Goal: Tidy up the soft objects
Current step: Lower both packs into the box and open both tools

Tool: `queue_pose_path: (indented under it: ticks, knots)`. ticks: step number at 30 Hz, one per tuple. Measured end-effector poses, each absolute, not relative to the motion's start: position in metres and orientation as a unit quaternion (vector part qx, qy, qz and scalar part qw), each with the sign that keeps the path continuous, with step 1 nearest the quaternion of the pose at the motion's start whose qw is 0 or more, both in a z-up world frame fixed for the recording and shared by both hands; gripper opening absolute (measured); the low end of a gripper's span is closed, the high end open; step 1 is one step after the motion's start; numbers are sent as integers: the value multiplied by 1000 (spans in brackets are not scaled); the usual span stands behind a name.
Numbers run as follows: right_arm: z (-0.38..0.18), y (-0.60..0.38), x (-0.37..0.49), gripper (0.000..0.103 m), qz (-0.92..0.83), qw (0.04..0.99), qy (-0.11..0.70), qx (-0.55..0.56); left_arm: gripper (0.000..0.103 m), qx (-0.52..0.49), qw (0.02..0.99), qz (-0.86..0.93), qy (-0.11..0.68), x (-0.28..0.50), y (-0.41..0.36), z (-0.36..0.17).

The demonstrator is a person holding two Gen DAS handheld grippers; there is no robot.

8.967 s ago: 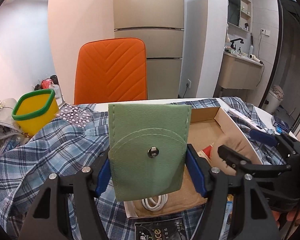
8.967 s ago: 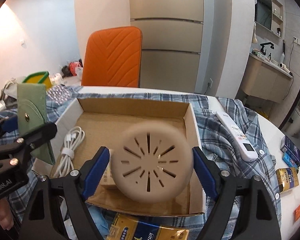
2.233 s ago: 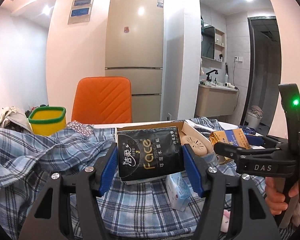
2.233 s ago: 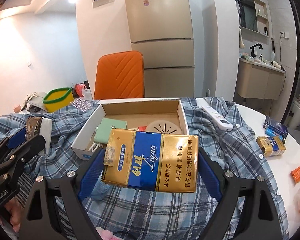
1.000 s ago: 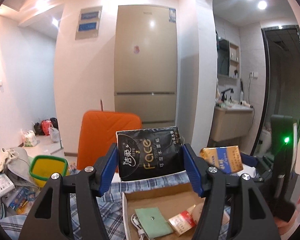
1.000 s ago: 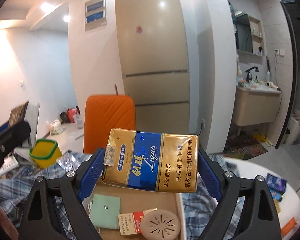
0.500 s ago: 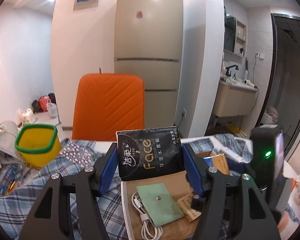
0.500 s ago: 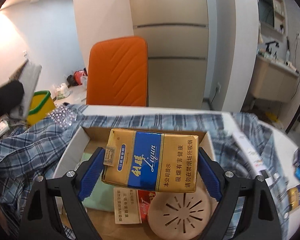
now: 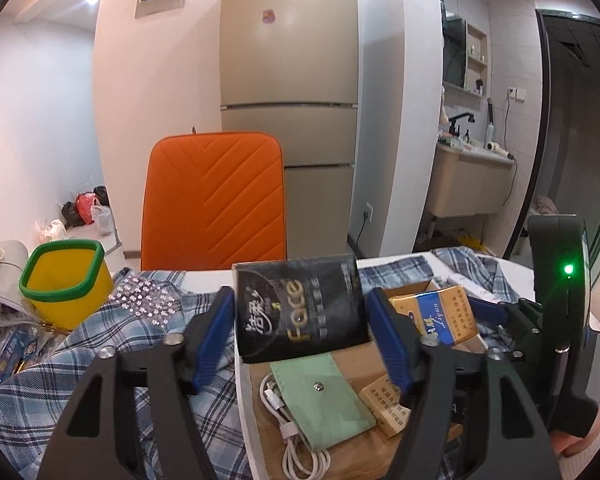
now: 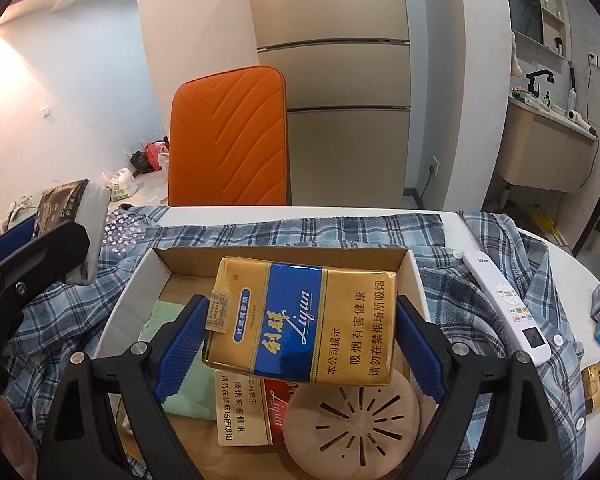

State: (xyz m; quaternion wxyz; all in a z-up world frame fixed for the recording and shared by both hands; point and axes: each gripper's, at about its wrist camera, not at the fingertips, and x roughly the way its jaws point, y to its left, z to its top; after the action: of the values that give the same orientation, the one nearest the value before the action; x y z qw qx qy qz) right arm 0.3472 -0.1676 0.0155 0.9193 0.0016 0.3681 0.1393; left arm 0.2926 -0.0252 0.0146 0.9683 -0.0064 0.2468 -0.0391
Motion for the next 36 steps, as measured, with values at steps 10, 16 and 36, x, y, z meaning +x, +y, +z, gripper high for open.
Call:
queue_pose_path:
  ticks: [10, 16, 36]
  knots:
    - [23, -168, 343, 92, 141, 924, 355, -5, 103, -7, 977, -38, 210, 284, -26, 21]
    - [24, -164, 340, 92, 147, 926, 346, -15, 103, -21, 978, -33, 207, 284, -19, 23]
    - [38, -158, 318, 85, 158, 949, 269, -52, 103, -43, 980, -17, 192, 283, -7, 27]
